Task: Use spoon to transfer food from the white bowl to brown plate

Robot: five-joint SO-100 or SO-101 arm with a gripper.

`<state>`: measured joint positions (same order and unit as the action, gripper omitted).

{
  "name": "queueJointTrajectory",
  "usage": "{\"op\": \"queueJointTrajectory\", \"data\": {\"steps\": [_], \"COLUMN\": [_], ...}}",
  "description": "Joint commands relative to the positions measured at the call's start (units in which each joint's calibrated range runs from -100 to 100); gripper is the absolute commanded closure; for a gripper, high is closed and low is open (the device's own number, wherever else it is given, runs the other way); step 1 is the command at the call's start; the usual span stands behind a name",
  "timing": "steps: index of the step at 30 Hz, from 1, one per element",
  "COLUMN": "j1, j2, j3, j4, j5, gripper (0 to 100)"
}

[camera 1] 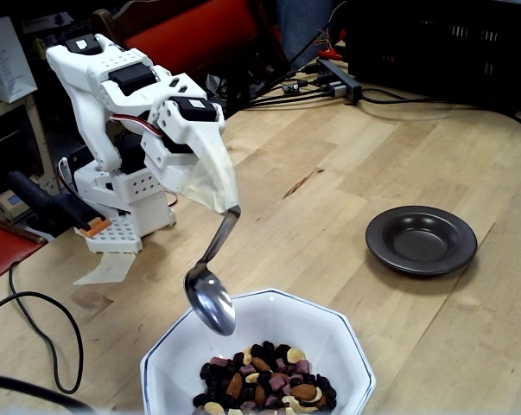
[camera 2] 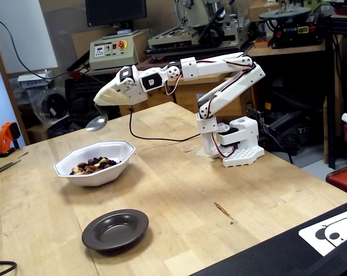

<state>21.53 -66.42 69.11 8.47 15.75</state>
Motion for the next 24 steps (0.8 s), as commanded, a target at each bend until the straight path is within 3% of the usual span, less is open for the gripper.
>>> {"op": "queueJointTrajectory", "data": {"steps": [1,18,24], "j1": [1.3,0.8,0.7], "j2": [-0.1,-1.1,-1.0], "j3": [-0.8,9.5,11.7], "j4": [-3.7,-5.3,-12.3], "j5": [0.1,-0.2,-0.2], "gripper": [96,96,96]}}
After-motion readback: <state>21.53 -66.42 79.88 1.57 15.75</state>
